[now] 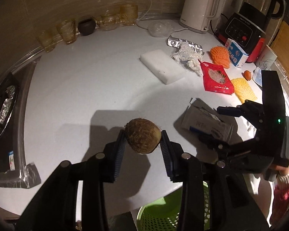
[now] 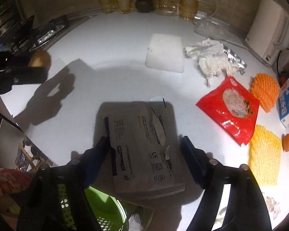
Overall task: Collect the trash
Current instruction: 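Grasp the brown ball with the left tool while the right tool grasps the white packet, then carry both items to the green basket and open both tools to drop them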
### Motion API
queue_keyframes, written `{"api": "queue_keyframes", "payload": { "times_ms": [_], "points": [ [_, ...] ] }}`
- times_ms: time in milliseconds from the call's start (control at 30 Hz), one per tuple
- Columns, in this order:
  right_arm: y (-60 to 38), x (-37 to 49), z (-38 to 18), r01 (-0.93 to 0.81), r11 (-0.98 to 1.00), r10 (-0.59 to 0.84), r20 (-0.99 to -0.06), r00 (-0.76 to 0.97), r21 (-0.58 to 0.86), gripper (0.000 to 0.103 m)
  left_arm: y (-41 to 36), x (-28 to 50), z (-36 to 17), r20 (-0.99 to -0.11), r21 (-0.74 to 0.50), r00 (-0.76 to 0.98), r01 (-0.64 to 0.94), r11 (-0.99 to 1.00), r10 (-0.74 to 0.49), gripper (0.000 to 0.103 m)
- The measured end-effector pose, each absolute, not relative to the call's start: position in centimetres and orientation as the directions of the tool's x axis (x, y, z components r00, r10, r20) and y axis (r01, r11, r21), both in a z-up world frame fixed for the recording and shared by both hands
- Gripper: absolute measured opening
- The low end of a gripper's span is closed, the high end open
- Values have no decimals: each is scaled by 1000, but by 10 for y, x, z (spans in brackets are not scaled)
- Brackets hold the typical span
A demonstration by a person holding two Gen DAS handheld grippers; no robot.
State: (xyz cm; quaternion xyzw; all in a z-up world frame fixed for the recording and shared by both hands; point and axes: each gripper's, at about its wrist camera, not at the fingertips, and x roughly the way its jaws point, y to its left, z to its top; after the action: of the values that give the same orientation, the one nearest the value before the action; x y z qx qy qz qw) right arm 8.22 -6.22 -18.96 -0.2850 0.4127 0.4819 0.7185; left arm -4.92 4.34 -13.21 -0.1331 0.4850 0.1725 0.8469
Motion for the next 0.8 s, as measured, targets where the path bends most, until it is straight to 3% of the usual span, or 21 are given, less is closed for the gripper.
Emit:
{"api": "queue_keyframes", "payload": {
  "times_ms": [100,167,200,500,667,800],
  "points": [
    [-63,82,-187,-926,378,461,-865,199,-11,50,41,-63,-131,-871,-76,469,-420,904,145,36],
    [-65,80,-186,-920,391,467,-861,200,-2,24,35,-67,-131,-870,-70,472,-402,913,141,36],
    [-70,77,-184,-915,404,470,-860,199,9,20,32,-70,-130,-870,-67,474,-388,919,136,36],
    [-141,28,-156,-786,612,499,-814,296,89,18,-31,-95,-144,-887,-122,456,-72,990,-76,36],
    [-188,-33,-152,-658,742,458,-811,364,124,18,-67,-112,-182,-910,-186,358,95,978,-208,36],
    [-214,-76,-162,-553,819,417,-823,386,155,19,-90,-127,-214,-924,-183,305,178,967,-231,36]
  ]
}}
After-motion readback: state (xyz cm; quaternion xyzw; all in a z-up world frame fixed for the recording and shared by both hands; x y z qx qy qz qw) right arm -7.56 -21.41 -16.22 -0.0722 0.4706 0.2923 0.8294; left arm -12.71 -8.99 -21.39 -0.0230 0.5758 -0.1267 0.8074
